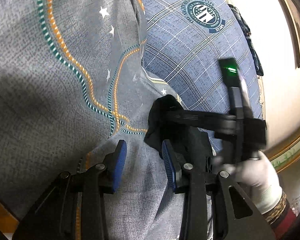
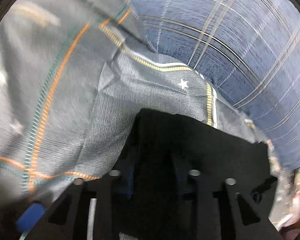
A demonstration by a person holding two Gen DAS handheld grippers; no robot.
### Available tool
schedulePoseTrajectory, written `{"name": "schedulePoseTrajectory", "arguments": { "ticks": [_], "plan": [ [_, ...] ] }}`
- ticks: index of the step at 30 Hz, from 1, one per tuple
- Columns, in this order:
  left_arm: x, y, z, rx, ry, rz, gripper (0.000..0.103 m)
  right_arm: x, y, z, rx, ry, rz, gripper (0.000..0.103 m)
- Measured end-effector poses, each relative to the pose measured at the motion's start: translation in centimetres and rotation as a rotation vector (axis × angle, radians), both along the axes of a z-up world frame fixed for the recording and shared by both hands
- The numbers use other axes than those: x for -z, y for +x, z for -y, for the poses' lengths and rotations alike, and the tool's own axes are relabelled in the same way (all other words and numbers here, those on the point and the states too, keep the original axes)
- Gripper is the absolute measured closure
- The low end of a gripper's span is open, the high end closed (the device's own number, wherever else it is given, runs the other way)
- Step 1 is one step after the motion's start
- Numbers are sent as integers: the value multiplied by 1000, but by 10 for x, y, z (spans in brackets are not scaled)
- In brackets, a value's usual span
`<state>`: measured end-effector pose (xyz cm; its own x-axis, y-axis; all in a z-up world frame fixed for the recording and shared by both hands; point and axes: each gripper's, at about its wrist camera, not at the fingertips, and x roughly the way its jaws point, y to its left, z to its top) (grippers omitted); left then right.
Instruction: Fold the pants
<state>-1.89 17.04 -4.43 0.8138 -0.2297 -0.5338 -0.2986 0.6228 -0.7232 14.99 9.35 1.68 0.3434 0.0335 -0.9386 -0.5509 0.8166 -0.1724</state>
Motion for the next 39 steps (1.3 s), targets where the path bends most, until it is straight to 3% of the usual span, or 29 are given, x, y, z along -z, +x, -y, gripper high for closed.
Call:
{"name": "schedulePoseTrajectory", "arguments": {
  "ticks": [6,10,12,15,20,21,23,24,28,34,39],
  "plan": [
    [-12,3,1,10,71,-19,69,-36,0,31,-8,136,18,95],
    [-38,12,4,18,160,-4,48,-54,-5,46,-18,201,11,95],
    [-48,18,9,35,185,15,46,-66,-6,56,-36,229,19,95],
    [-60,36,22,96,281,28,31,-85,-6,70,-55,279,23,95],
    [-53,81,49,213,426,-56,30,-107,-11,89,-61,348,26,95],
    [-49,91,54,240,440,-91,32,-112,-12,95,-62,367,23,95],
    [-41,107,62,329,407,-156,91,-117,-11,102,-60,391,18,95],
    [-40,110,64,348,379,-175,94,-120,-11,108,-59,407,16,95],
    [-62,104,76,363,326,-127,96,-123,-6,129,-39,458,5,97],
    [-112,107,128,441,353,-56,96,-127,15,192,41,606,-16,97],
    [-123,143,185,522,353,-60,96,-117,36,263,158,699,-22,98]
  ]
}}
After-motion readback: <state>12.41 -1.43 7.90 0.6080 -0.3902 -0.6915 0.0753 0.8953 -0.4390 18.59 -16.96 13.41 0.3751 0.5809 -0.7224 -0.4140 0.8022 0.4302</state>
